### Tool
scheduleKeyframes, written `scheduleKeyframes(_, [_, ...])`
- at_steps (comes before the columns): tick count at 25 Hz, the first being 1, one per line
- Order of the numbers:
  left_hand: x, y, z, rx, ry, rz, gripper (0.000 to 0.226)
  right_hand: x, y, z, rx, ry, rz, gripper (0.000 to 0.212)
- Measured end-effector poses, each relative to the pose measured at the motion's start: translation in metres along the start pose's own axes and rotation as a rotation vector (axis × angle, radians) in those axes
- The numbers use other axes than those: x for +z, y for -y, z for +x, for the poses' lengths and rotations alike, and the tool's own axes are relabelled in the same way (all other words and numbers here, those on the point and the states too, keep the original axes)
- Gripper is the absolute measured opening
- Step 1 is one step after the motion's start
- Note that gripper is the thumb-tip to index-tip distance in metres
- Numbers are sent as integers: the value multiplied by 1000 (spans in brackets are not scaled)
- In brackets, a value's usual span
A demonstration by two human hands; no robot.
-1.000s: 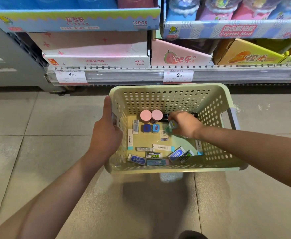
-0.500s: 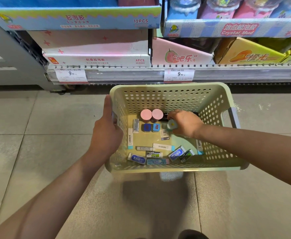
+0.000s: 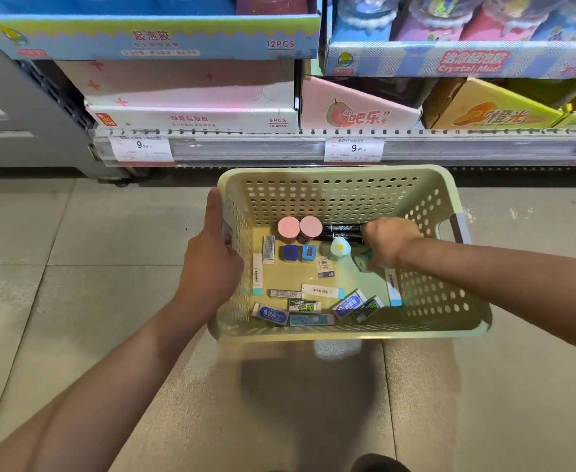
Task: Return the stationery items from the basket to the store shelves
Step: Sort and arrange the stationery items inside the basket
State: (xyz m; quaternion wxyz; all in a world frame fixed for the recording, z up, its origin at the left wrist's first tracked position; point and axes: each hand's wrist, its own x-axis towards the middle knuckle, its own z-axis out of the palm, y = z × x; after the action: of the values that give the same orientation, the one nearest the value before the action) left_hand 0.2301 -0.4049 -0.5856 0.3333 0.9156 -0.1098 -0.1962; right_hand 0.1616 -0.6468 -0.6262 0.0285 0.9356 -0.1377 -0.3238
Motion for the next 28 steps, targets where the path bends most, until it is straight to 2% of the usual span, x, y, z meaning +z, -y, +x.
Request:
scheduleKeyframes(3, [0,-1,-1,18,-5,-5,77,4,7,-2,46,15,6,49])
scheduleKeyframes(7, [-1,-2,-1,17,-5,-8,77,12,10,1,56,15,63,49])
scheduleKeyframes(11, [0,-1,-1,17,-7,-9,77,8,0,9,40,65,172,40])
scheduleKeyframes(13, [0,0,0,7,-8,-5,77,5,-8,16,46,163,333,38])
scheduleKeyframes(15, [0,0,0,14,-8,-3,77,1,-14,21,99,309,614,41])
scheduleKeyframes(17, [0,-2,-1,20,-7,-11,76,-1,-17,22,137,368,758,45])
scheduleKeyframes(19, [-1,-2,-2,16,-6,-14,76,-4,-14,19,126,346,721,49])
scheduleKeyframes(23, [0,-1,-1,22,-11,-11,77,-3,-9,16,54,145,426,50])
scheduleKeyframes(28, [0,0,-1,26,-16,-14,77,5,-5,16,45,29,427,45])
